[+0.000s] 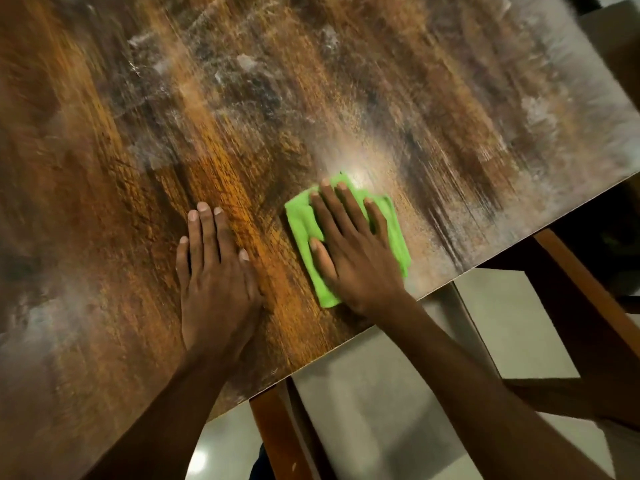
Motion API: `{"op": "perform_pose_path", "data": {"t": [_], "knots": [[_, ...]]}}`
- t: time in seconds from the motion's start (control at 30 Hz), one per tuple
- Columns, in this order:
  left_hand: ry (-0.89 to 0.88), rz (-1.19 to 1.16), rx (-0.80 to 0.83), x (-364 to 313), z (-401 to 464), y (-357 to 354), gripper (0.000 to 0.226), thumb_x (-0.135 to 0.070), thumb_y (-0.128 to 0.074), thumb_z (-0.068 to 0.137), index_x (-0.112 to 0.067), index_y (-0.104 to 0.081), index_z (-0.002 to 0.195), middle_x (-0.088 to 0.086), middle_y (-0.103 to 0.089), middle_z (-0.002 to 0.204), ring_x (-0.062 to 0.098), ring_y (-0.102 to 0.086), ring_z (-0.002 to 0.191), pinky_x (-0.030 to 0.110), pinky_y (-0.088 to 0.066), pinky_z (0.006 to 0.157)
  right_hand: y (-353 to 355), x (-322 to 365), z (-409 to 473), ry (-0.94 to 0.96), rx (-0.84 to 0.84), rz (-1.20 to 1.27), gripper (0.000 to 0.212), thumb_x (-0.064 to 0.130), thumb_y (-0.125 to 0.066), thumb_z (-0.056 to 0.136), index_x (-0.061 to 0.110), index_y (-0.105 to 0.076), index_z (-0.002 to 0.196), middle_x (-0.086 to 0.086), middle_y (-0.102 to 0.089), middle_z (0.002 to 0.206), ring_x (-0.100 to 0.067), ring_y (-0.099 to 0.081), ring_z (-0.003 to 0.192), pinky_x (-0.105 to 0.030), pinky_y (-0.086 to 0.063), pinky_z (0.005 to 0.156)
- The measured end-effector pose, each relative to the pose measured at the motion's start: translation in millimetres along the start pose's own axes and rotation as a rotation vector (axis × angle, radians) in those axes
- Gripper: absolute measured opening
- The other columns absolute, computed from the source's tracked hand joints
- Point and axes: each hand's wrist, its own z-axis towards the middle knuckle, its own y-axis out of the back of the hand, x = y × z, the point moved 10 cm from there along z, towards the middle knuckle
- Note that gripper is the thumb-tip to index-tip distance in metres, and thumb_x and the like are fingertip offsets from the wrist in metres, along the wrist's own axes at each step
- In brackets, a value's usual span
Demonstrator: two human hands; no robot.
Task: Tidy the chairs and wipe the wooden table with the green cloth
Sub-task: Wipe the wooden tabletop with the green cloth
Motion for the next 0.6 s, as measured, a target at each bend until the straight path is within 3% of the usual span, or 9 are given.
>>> {"op": "perform_pose_path", "data": {"t": [0.17,0.47,0.6], "knots": [[-0.005,0.011,-0.003,-2.1,-0.3,-0.3,0.066,-0.03,-0.024,0.11,-0.006,-0.007,0.169,0.012,-0.003,0.178,0.022,0.002,0.165,0.051,-0.012,0.133,-2.4,-9.6,-45.7,-0.045,0.049,0.0,0.067,0.051,-0.024,0.112,0.023,-0.006,0.171,0.002,0.003,0.179,-0.019,0.005,0.165,-0.055,-0.006,0.132],[-0.02,-0.007,-0.006,-3.5,-0.2,-0.4,0.066,-0.031,-0.023,0.11,-0.006,-0.008,0.169,0.012,-0.003,0.178,0.023,0.003,0.165,0.051,-0.01,0.133,11.1,7.5,128.4,0.017,-0.024,0.02,0.068,0.052,-0.023,0.111,0.018,-0.02,0.17,-0.003,-0.01,0.179,-0.021,-0.008,0.165,-0.053,-0.007,0.132],[-0.016,0.009,-0.006,-1.9,-0.5,-0.1,0.065,-0.032,-0.022,0.111,-0.006,-0.01,0.169,0.012,-0.005,0.178,0.022,0.003,0.165,0.05,-0.009,0.133,10.4,1.3,128.0,0.027,-0.037,0.036,0.068,0.052,-0.019,0.111,0.018,-0.02,0.169,-0.004,-0.013,0.178,-0.022,-0.009,0.165,-0.054,-0.008,0.131]]}}
